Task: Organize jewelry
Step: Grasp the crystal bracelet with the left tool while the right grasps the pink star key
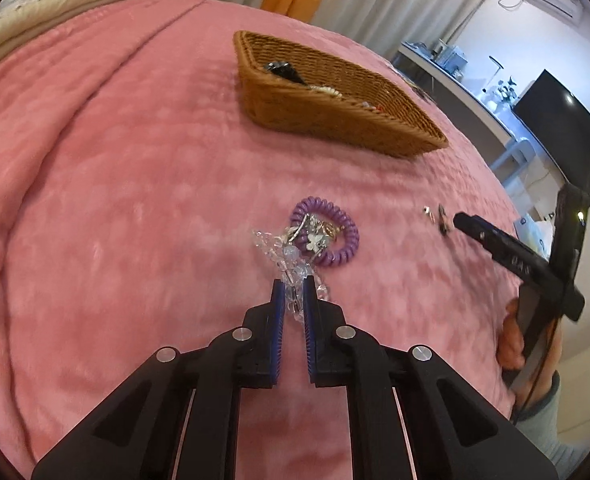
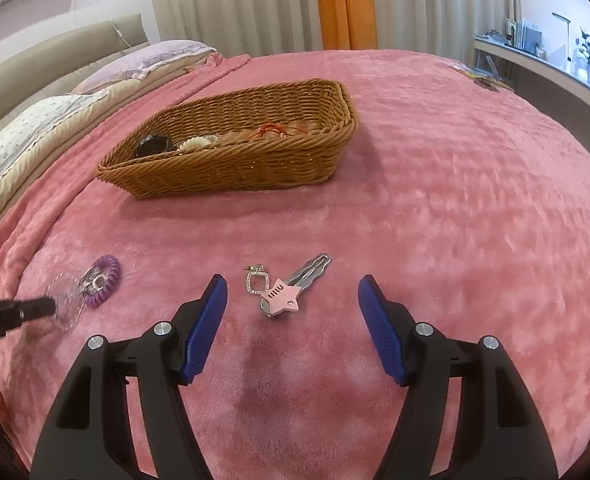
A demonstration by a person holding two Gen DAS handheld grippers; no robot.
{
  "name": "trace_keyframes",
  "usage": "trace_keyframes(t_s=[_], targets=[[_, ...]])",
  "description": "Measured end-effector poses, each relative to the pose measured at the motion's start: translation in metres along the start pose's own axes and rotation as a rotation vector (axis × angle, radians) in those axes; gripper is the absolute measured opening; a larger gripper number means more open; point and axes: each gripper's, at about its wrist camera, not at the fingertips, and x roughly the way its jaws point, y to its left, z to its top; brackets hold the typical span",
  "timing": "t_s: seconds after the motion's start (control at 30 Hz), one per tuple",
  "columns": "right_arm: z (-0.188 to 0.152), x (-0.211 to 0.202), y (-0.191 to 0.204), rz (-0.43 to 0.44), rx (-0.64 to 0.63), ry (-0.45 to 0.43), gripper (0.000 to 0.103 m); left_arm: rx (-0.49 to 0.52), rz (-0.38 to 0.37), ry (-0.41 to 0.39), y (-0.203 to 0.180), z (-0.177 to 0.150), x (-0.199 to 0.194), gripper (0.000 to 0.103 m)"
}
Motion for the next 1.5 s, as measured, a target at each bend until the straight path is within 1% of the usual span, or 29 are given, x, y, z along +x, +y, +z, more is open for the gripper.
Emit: trace_keyframes(t_s=[0.07, 0.13, 0.2, 0.33, 0.43, 0.53, 0.57, 0.6, 0.63, 0.67, 0.73, 0.77, 0.87, 0.9, 0.93, 0.97, 1.0, 1.03, 1.07, 1.13, 1.2, 1.23, 1.27, 1.3, 1.33, 1.4, 1.5], targets=[[0.000, 0.000, 0.000, 0.001, 0.003, 0.002, 0.065, -0.033, -0.066, -0.026, 0.009, -0.004, -0.010, 0.008], [0.000, 0.000, 0.000, -0.002, 0.000, 0.001, 0.065, -0.039, -0.153, -0.072, 0.011, -0.003, -0.023, 0.008], [0.000, 0.000, 0.000, -0.006, -0.007, -0.001, 0.065, -0.034, -0.198, -0.093, 0.007, 0.002, -0.030, 0.008], [0.000, 0.000, -0.001, -0.006, -0.006, -0.003, 0.065, -0.005, -0.260, -0.094, -0.008, 0.011, -0.031, 0.008], [0.000, 0.000, -0.001, 0.000, 0.001, -0.002, 0.065, 0.011, -0.230, -0.075, -0.013, 0.008, -0.025, 0.008], [0.000, 0.000, -0.001, 0.001, 0.003, 0.001, 0.065, 0.005, -0.193, -0.016, -0.005, -0.005, -0.015, 0.009], [-0.001, 0.000, -0.001, 0.000, 0.003, 0.001, 0.065, 0.002, -0.173, -0.014, 0.001, -0.008, -0.015, 0.009], [-0.001, 0.000, -0.001, -0.001, 0.003, 0.001, 0.065, -0.005, -0.151, -0.013, 0.005, -0.011, -0.016, 0.011], [-0.001, 0.000, -0.001, -0.001, 0.003, 0.001, 0.065, -0.016, -0.131, -0.015, 0.011, -0.014, -0.018, 0.015], [-0.001, 0.000, -0.001, -0.001, 0.004, 0.001, 0.065, -0.023, -0.111, -0.020, 0.016, -0.016, -0.020, 0.017], [0.000, 0.000, -0.001, -0.001, 0.005, 0.003, 0.065, -0.040, -0.049, -0.034, 0.026, -0.019, -0.027, 0.019], [0.000, 0.000, -0.001, 0.000, 0.006, 0.004, 0.065, -0.050, -0.034, -0.041, 0.031, -0.020, -0.030, 0.019], [0.000, 0.000, -0.001, -0.001, 0.006, 0.004, 0.065, -0.070, -0.026, -0.054, 0.036, -0.021, -0.037, 0.021], [0.000, 0.000, -0.001, -0.001, 0.006, 0.004, 0.065, -0.070, -0.027, -0.055, 0.036, -0.020, -0.038, 0.027], [0.000, 0.000, -0.002, 0.000, 0.007, 0.004, 0.065, -0.073, -0.034, -0.052, 0.035, -0.019, -0.037, 0.042], [0.000, 0.000, -0.002, 0.004, 0.010, 0.003, 0.065, -0.078, -0.040, -0.042, 0.033, -0.018, -0.034, 0.051], [0.000, -0.001, -0.003, 0.007, 0.013, 0.004, 0.065, -0.076, -0.038, -0.032, 0.030, -0.017, -0.030, 0.058], [-0.001, -0.002, -0.003, 0.012, 0.015, 0.006, 0.065, -0.064, -0.021, -0.029, 0.026, -0.016, -0.026, 0.058], [-0.002, -0.003, -0.004, 0.021, 0.014, 0.014, 0.065, -0.036, 0.036, -0.029, 0.020, -0.014, -0.020, 0.058], [-0.006, -0.005, -0.005, 0.040, 0.011, 0.043, 0.065, 0.020, 0.130, 0.006, 0.006, -0.009, -0.005, 0.056], [-0.010, -0.003, -0.005, 0.044, 0.011, 0.085, 0.065, 0.085, 0.183, 0.013, -0.005, -0.007, 0.001, 0.055], [-0.012, -0.002, -0.005, 0.038, 0.013, 0.096, 0.065, 0.114, 0.204, 0.016, -0.009, -0.007, 0.004, 0.040], [-0.014, -0.003, -0.004, 0.032, 0.015, 0.099, 0.065, 0.144, 0.234, 0.021, -0.014, -0.007, 0.010, 0.031], [-0.014, -0.003, -0.002, 0.027, 0.011, 0.100, 0.064, 0.156, 0.251, 0.021, -0.015, -0.007, 0.014, 0.019], [-0.013, -0.002, 0.001, 0.020, 0.005, 0.103, 0.064, 0.162, 0.256, 0.017, -0.014, -0.007, 0.015, 0.013], [-0.011, 0.001, 0.005, 0.008, -0.001, 0.119, 0.064, 0.158, 0.235, 0.006, -0.011, -0.008, 0.013, 0.007], [-0.007, 0.009, 0.010, 0.016, 0.022, 0.143, 0.063, 0.136, 0.201, -0.009, -0.005, -0.009, 0.010, 0.006]])
